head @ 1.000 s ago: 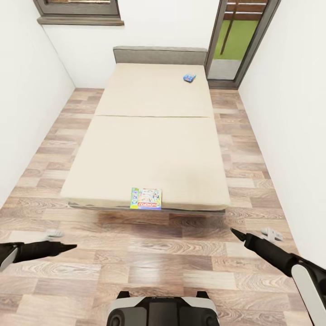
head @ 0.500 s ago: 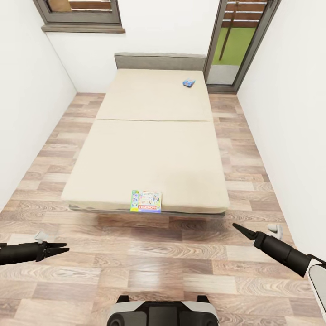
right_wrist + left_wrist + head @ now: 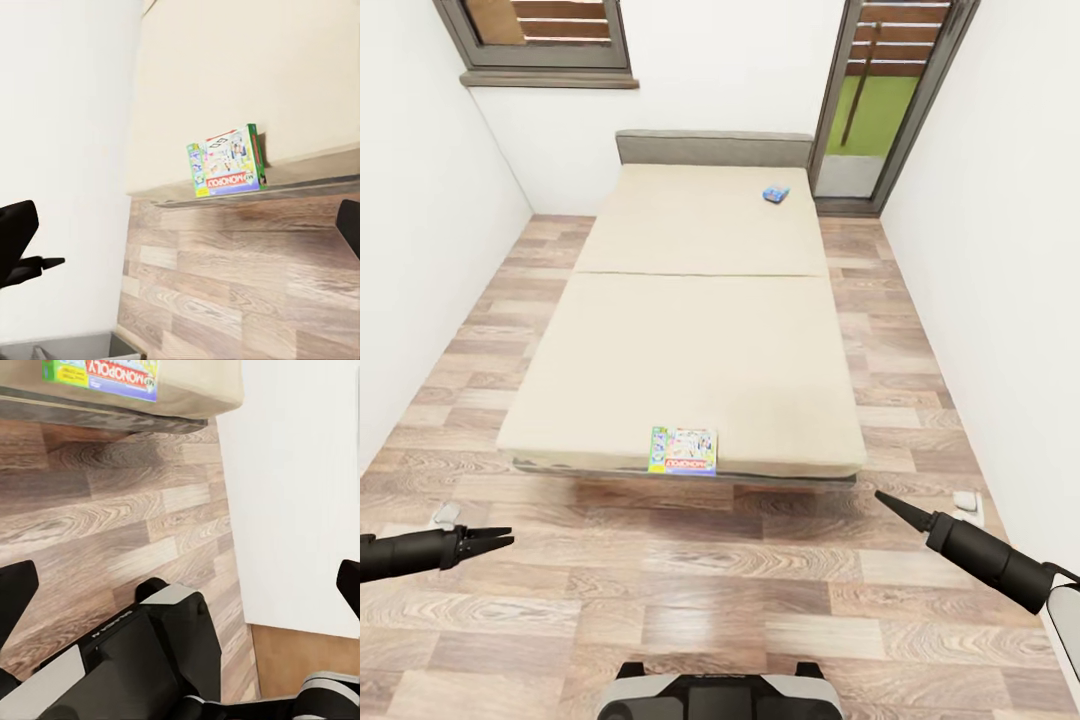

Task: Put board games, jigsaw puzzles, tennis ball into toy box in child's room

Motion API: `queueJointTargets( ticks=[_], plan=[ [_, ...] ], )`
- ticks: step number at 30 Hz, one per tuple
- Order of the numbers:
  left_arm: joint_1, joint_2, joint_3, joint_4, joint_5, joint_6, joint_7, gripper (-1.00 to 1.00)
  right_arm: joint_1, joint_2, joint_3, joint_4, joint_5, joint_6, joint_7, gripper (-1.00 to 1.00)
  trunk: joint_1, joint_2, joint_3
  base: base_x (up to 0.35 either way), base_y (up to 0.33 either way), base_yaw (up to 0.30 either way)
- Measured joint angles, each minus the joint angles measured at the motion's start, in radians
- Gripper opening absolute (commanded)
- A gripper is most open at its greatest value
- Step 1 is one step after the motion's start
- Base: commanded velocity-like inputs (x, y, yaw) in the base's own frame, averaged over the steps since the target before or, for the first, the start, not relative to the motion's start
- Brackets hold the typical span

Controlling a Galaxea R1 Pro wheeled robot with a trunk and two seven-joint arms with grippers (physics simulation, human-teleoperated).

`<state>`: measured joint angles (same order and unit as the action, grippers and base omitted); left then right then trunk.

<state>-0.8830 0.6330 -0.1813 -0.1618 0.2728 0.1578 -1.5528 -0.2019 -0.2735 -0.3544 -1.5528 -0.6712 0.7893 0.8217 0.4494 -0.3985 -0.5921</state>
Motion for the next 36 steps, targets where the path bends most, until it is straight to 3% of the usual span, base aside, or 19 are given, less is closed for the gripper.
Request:
queueJointTargets(
  ticks=[9, 36],
  plan=[
    [0.0, -0.001, 0.018, -0.001, 0.0, -0.001, -0.007, 1.0, 0.0, 0.002, -0.001, 0.002, 0.0, -0.005, 0.01, 1.0, 0.0, 0.0, 0.015, 0.0, 0.0, 0.0],
    [0.0, -0.002, 0.021, -0.001, 0.002, 0.0, -0.015, 1.0, 0.0, 0.003, -0.007, 0.024, 0.0, -0.009, 0.013, 1.0, 0.0, 0.0, 0.06, 0.0, 0.0, 0.0]
  ],
)
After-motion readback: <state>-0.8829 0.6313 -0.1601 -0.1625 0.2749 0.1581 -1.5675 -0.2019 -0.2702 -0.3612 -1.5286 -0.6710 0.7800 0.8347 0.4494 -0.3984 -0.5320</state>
